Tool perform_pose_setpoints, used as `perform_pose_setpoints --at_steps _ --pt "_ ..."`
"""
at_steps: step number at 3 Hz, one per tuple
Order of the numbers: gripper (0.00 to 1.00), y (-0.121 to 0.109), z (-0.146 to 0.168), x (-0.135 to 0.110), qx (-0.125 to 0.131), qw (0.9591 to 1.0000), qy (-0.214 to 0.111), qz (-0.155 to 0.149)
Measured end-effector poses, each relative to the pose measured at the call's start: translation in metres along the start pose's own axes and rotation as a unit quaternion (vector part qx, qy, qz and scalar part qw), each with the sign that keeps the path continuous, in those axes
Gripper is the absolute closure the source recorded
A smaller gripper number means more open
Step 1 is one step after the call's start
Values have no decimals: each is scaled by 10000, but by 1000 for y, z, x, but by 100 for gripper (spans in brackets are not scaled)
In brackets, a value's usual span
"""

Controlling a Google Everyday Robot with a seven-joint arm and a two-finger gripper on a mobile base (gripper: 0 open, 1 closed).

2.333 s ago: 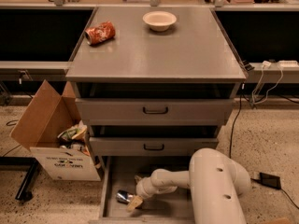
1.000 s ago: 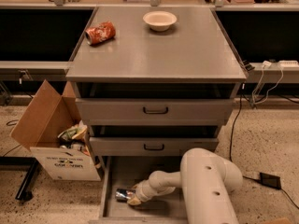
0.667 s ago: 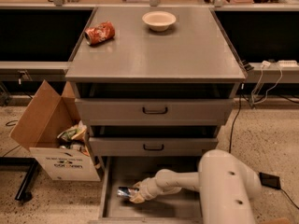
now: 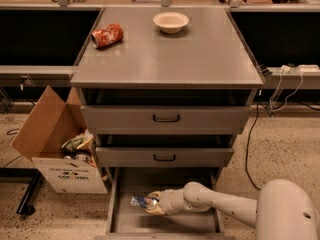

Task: Pick redbull can from bottom drawer and place on counter

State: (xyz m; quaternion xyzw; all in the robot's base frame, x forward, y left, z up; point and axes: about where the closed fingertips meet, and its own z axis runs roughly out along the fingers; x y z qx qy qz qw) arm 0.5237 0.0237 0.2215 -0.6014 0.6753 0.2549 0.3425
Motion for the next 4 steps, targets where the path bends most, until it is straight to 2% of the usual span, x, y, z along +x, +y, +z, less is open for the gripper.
perform_pose_setpoints --at_steps 1,2,3,4 --pt "100 0 0 0 1 10000 0 -1" --pt "100 2 -34 -36 239 9990 -124 -366" --pt "100 13 -84 -83 430 9956 -256 -794" --pt "100 25 -128 -130 670 9909 -167 -1156"
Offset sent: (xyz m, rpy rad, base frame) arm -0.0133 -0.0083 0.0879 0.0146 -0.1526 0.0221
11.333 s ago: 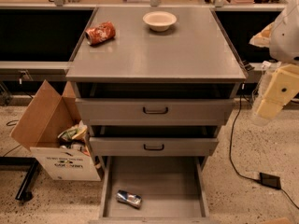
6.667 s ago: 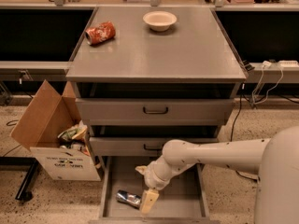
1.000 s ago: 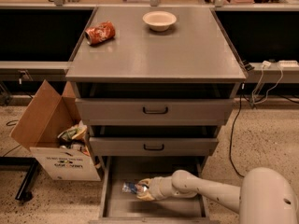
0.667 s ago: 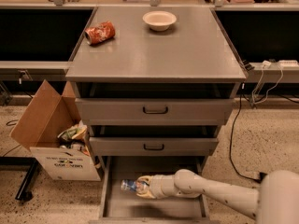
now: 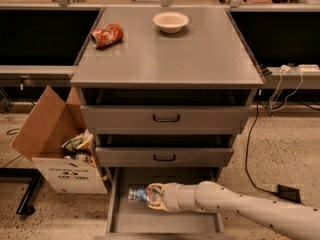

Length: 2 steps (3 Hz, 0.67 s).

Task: Pick redbull can from bottom drawer and place on counter

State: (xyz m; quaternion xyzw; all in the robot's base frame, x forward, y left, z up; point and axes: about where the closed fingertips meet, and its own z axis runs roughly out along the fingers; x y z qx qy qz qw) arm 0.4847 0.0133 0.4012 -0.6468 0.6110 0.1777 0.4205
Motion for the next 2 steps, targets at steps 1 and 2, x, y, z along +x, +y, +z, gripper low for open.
perform_pose_setpoints --at_steps 1,2 --pt "100 3 -13 -15 -28 9997 82 -223" --pt "100 2 -18 -19 1 9997 45 -259"
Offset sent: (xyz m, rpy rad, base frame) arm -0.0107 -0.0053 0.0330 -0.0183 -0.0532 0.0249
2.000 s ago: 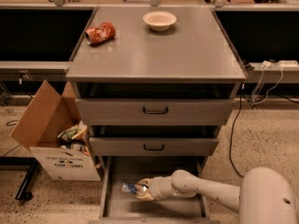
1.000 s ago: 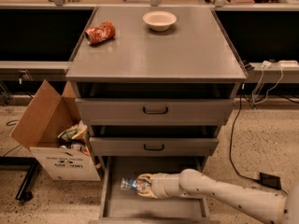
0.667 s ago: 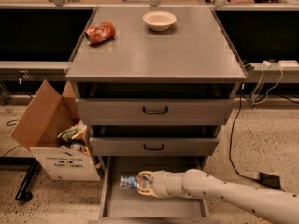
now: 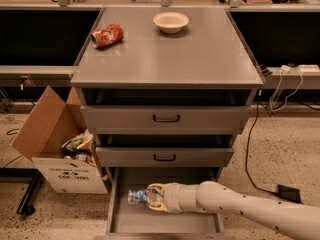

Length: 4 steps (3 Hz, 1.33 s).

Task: Pick redbull can from bottom drawer and place on counter

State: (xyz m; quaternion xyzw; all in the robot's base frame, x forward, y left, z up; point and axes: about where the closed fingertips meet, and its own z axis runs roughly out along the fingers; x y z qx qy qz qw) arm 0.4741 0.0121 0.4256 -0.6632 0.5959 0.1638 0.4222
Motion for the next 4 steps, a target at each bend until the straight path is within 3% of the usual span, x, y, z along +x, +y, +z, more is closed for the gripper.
perform_pose_setpoints --at_steps 1,2,4 --pt "100 -3 -36 -31 38 9998 -54 -167" --pt "100 -24 -102 -84 226 9980 61 -595" --pt "100 -30 -118 -94 296 9969 145 -717"
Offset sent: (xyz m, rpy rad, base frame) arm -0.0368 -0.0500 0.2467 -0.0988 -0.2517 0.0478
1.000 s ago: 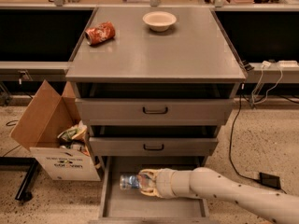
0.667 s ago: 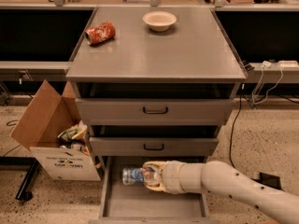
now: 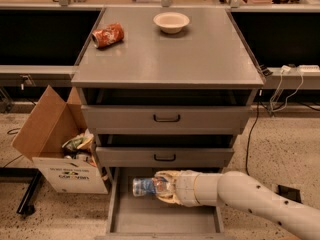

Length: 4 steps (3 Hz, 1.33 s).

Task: Pick redbull can from bottom drawer and place on counter

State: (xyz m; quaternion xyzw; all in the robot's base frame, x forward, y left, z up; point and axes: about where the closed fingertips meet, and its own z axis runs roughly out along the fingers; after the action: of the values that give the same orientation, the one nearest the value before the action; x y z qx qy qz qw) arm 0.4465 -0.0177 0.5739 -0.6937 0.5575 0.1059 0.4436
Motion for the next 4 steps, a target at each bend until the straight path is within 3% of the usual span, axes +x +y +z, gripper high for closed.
perform_pose_setpoints --at_steps 1,3,4 --pt "100 -22 -19 -6 113 9997 131 164" --pt "100 -125 -104 -34 372 9949 731 580" --pt "100 -130 -105 -33 384 9946 758 597"
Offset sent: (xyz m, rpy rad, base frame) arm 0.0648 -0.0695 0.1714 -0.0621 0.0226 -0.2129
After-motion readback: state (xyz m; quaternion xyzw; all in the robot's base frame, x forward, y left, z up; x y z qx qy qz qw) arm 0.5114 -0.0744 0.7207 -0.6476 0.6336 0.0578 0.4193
